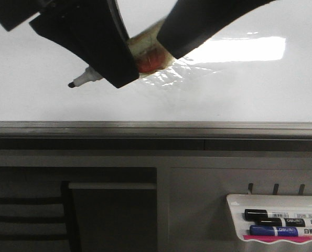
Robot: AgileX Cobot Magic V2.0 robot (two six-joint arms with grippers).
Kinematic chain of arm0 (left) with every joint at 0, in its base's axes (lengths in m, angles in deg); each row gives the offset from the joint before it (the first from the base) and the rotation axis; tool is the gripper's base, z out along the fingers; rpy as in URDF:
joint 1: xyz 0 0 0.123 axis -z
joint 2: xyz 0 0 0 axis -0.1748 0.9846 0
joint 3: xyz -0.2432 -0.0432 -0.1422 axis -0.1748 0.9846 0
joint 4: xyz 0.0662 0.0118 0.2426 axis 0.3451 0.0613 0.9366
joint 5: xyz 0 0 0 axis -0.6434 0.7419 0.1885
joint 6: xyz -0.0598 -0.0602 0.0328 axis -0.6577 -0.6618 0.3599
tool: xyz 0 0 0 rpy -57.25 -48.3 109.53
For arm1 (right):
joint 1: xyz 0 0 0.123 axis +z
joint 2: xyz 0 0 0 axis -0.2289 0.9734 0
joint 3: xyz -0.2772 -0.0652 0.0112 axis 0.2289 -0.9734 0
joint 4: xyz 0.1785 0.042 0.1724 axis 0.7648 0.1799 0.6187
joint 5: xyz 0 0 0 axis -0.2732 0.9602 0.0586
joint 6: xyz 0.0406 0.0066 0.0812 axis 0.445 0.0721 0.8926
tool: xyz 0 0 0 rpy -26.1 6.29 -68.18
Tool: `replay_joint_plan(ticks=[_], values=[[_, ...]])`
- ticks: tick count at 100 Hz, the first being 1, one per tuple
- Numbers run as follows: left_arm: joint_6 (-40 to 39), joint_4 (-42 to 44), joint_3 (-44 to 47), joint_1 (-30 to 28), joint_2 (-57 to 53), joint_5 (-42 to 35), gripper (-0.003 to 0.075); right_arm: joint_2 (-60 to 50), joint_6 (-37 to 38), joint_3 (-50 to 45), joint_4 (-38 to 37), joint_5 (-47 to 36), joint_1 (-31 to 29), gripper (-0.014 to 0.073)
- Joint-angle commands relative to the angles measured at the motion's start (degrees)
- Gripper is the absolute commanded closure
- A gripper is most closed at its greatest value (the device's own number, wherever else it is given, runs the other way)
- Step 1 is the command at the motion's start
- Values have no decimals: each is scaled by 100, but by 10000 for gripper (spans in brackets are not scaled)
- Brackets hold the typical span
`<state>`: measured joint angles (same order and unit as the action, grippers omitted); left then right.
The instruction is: Write number 7 on whiteboard
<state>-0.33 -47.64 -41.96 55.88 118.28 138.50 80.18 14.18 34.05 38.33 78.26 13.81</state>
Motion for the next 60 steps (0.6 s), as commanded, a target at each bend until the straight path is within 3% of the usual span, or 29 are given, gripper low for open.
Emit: replay_joint_plan(ticks=[1, 23, 60], values=[[-12, -157, -205, 61, -163, -260, 741, -103, -244, 191, 543, -165, 20, 233], [-12, -157, -205, 61, -163, -260, 741, -103, -378, 191, 521, -155, 20, 355], [-12, -157, -205, 61, -163, -260, 741, -54, -378, 179, 339, -165, 20, 356]])
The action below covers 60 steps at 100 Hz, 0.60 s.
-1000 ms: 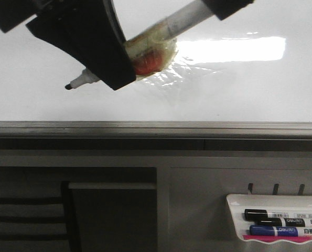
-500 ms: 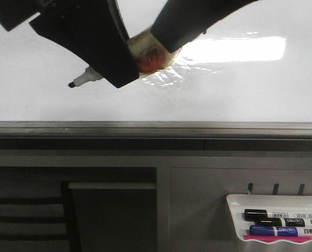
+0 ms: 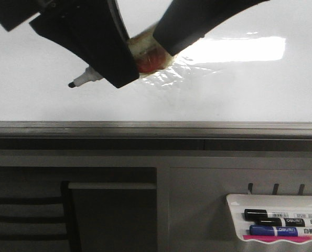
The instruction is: Write number 7 on whiteboard
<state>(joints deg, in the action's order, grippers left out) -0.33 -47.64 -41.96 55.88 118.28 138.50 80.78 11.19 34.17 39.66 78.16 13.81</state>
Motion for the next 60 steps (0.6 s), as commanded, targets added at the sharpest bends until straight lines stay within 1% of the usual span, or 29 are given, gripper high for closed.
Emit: replay_joint_plan(ticks=[1, 13, 20, 22, 24, 27, 34, 35, 42, 44, 47, 58, 60], values=[[-12, -157, -205, 61, -163, -260, 741, -114, -79, 167, 206, -155, 20, 356], [-12, -157, -205, 61, -163, -260, 741, -114, -79, 167, 206, -126, 20, 361], [-12, -157, -205, 61, -163, -260, 741, -114, -79, 167, 231, -117, 20, 415], [-12, -157, -205, 61, -163, -260, 741, -114, -79, 167, 231, -117, 20, 439], [-12, -157, -205, 61, -163, -260, 740, -114, -79, 167, 240, -117, 20, 481], [-12, -157, -205, 61, -163, -278, 740, -114, -79, 167, 240, -117, 20, 497], [-12, -157, -205, 61, -163, -308, 736, -114, -79, 167, 240, -112, 20, 580], [-12, -157, -205, 61, -163, -308, 734, -114, -79, 167, 240, -112, 20, 580], [-12, -157, -205, 61, -163, -318, 676, -114, -79, 167, 240, -99, 20, 633], [-12, -157, -205, 61, -163, -332, 639, -114, -79, 167, 240, -99, 20, 640], [-12, -157, -205, 61, -163, -339, 605, -114, -79, 167, 240, -99, 20, 653], [-22, -110, -219, 50, -189, -398, 400, -114, -79, 177, 207, -88, 20, 658], [-65, -55, -252, 27, -199, -381, 383, -114, -63, 178, 193, -90, 20, 658]])
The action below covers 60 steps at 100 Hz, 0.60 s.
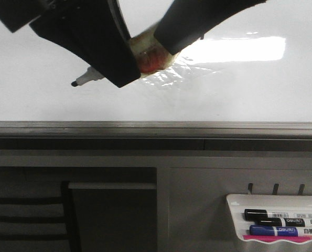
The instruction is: Write number 7 on whiteboard
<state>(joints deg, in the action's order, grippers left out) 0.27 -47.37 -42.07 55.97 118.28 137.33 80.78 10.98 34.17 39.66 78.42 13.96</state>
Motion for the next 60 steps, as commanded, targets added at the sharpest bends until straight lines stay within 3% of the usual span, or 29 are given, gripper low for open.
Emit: replay_joint_plan(ticks=[1, 7, 20, 49, 60], values=[[-150, -61, -252, 14, -199, -263, 375, -114, -29, 178, 195, -115, 6, 658], [-446, 121, -355, -39, -271, -219, 336, -150, 81, 191, 48, -161, 6, 658], [-1039, 362, -438, -340, -653, -221, 335, -377, 748, 251, -529, -277, 6, 657], [-1832, 376, 139, -1384, -1906, -191, 335, -1187, 4213, 498, -3105, -191, -32, 657], [-1974, 364, 732, -1696, -2424, -416, 335, -1465, 4970, 333, -3332, -218, -328, 657]])
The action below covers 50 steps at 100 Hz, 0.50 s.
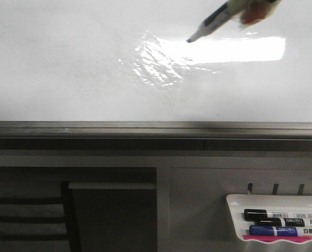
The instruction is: Write number 7 on whiteboard
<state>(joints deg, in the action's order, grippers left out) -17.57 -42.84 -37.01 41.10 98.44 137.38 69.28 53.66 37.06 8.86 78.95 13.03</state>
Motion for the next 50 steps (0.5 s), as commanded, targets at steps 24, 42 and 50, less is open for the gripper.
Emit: replay_joint_plan(ticks=[24, 42, 50], values=[[-214, -389, 1544, -569, -1441, -1307, 336, -912, 1010, -1394, 307, -1300, -788, 657], [-217, -389, 1844, -569, -1617, -1620, 335, -1011, 988, -1641, 296, -1885, -788, 657], [-217, -485, 1844, -569, -1617, -1702, 335, -1006, 999, -1612, 319, -1941, -758, 657]])
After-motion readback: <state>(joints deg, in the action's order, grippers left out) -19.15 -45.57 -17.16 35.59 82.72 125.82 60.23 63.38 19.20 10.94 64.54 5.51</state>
